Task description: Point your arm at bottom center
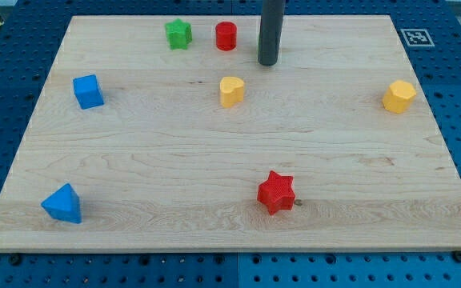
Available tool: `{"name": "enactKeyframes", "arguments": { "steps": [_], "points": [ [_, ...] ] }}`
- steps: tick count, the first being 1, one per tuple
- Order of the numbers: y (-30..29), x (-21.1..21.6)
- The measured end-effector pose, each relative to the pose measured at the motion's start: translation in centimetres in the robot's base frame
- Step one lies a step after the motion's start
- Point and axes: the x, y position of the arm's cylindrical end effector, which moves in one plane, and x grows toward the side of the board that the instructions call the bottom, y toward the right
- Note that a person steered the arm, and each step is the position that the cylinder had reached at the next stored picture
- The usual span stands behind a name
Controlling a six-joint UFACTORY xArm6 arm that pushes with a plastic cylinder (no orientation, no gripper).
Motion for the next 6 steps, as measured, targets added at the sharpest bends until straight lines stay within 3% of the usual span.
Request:
{"name": "enactKeyframes", "arguments": {
  "steps": [2, 3, 4, 6],
  "points": [
    [0.0, -0.7],
    [0.5, 3.0],
    [1.1, 10.1],
    [-7.6, 16.3]
  ]
}}
